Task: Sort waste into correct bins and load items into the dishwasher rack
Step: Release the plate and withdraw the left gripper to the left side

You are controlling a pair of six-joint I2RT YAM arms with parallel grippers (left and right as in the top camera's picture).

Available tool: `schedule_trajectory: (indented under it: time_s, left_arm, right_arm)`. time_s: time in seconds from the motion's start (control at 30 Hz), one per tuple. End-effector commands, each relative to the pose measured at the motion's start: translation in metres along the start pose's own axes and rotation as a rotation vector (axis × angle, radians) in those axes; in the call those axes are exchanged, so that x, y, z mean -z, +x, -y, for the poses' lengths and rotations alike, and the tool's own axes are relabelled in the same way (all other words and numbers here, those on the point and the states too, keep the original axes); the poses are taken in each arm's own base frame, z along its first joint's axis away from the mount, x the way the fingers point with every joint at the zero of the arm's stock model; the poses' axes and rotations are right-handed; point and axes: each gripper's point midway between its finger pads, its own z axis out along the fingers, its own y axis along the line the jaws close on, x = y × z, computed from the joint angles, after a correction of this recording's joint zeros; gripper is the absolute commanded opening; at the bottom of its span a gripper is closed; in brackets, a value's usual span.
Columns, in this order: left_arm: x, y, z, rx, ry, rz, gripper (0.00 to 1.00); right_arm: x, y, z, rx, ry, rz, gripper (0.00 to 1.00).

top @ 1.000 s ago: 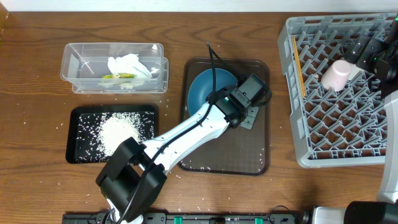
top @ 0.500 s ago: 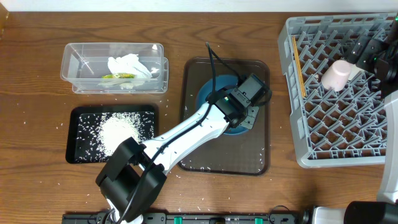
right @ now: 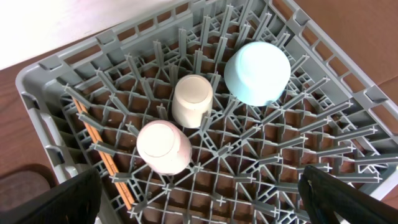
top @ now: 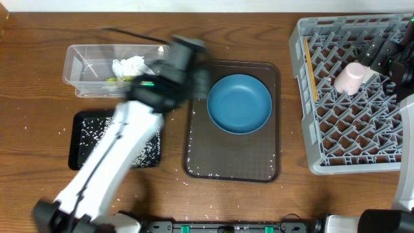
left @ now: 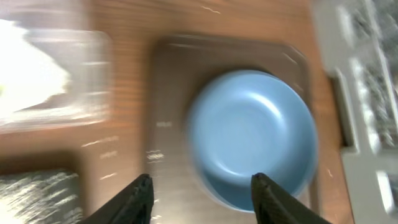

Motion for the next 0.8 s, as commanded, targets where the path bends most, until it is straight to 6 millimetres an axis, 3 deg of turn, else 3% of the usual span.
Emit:
schedule_trajectory:
  time_s: [0.0,0.13,0.2,0.27,0.33,0.47,0.63,0.77]
  left_arm:
    - [0.030,-0.018,-0.064,0.136,-0.101,0.048,0.58]
    - [0.055,-0.014,-0.140,0.311,-0.231,0.041,0.68]
    - [0.063,-0.007,-0.172,0.392,-0.289,0.028,0.78]
    - [0.069,-0.001,-0.195,0.453,-0.329,0.015,0.80]
    - [0.076,0.005,-0.214,0.509,-0.362,0.008,0.82]
    - [0.084,0.008,-0.236,0.567,-0.395,0.023,0.85]
    - [0.087,0.009,-0.241,0.583,-0.403,0.028,0.86]
    - [0.087,0.004,-0.242,0.623,-0.400,0.054,0.87]
  right_arm:
    - [0.002,-0.003,0.003,-0.016,0.008,0.010,0.99]
    - [0.002,-0.003,0.003,-0.016,0.008,0.010,0.99]
    - [0.002,-0.003,0.003,-0.017,0.008,0.010,0.99]
    - [0.002,-0.004,0.000,-0.018,-0.008,0.011,0.99]
    - [0.003,-0.006,-0.015,-0.022,-0.094,0.015,0.99]
    - [0.011,0.000,-0.051,-0.022,-0.305,-0.027,0.99]
    - [0.052,0.010,-0.129,0.051,-0.793,-0.071,0.99]
    - [0.079,0.040,-0.186,0.259,-1.012,-0.099,0.99]
